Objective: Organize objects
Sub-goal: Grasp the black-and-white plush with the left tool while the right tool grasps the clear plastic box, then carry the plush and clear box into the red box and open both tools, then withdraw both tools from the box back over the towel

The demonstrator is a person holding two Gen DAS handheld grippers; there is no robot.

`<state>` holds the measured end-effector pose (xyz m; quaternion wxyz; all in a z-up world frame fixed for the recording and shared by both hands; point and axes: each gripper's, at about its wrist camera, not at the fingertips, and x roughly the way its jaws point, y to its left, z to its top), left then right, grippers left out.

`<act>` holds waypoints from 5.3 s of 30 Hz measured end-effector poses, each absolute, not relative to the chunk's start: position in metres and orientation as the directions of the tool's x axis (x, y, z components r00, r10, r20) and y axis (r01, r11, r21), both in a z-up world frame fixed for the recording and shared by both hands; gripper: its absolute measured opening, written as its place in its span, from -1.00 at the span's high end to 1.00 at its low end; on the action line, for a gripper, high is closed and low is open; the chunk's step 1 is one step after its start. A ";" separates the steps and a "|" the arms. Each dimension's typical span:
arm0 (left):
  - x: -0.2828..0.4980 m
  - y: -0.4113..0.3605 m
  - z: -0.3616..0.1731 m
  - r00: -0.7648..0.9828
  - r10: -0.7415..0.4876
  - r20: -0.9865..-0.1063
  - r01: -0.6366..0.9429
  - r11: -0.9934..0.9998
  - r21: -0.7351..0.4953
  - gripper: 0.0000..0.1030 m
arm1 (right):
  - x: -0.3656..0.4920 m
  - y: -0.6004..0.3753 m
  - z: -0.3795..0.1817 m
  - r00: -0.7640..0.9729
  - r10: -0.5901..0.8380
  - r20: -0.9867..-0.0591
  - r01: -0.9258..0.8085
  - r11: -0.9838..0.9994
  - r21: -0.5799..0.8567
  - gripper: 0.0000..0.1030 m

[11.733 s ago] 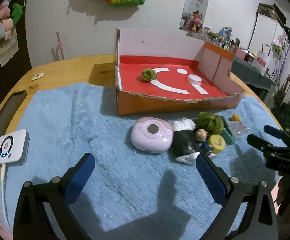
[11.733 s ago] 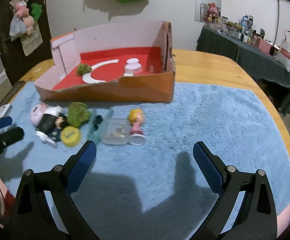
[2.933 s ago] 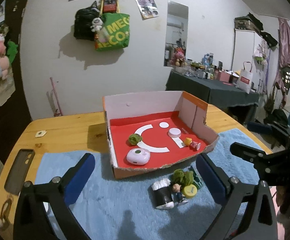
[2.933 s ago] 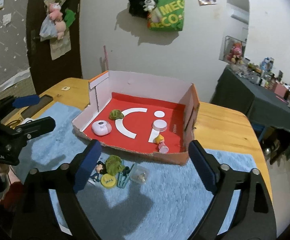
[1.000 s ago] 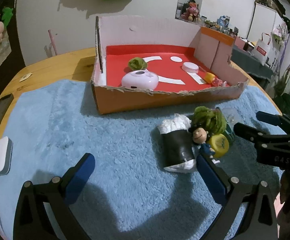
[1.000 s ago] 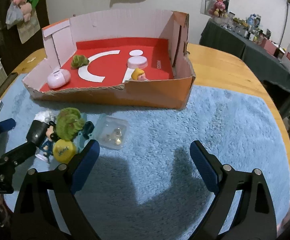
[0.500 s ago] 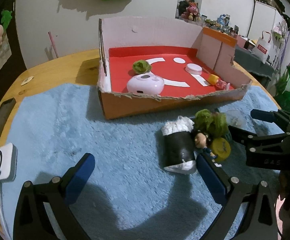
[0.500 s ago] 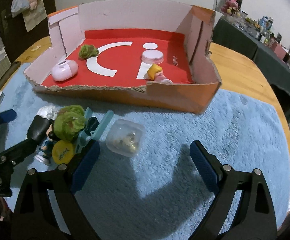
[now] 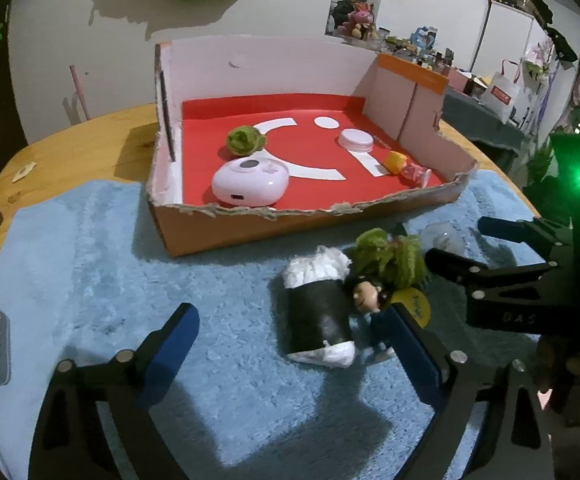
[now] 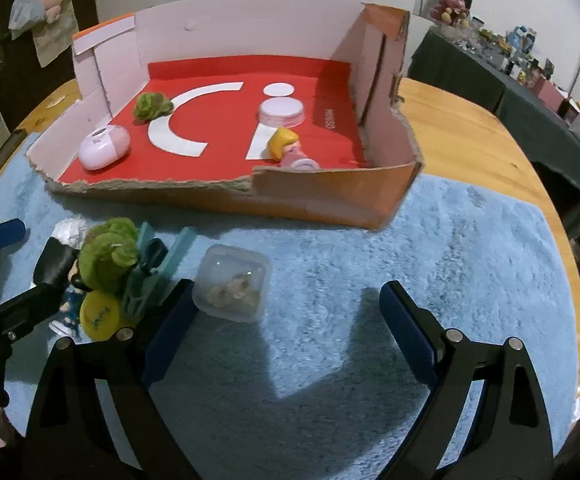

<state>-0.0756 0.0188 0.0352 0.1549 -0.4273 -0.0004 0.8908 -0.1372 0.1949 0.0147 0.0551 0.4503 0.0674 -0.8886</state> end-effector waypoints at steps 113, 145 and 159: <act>-0.221 0.070 0.053 -0.305 0.370 -0.877 -0.474 -0.858 -0.197 0.32 | -0.231 0.158 0.030 -0.299 -0.276 -0.914 0.592 -0.805 0.049 0.28; -0.170 0.052 0.113 -0.475 0.419 -0.774 -0.450 -0.872 -0.195 0.01 | -0.201 0.165 0.082 -0.458 -0.300 -0.837 0.512 -0.859 0.028 -0.08; -0.109 0.032 0.145 -0.667 0.351 -0.657 -0.377 -0.920 -0.108 -0.46 | -0.145 0.176 0.120 -0.608 -0.305 -0.733 0.447 -0.894 0.001 -0.47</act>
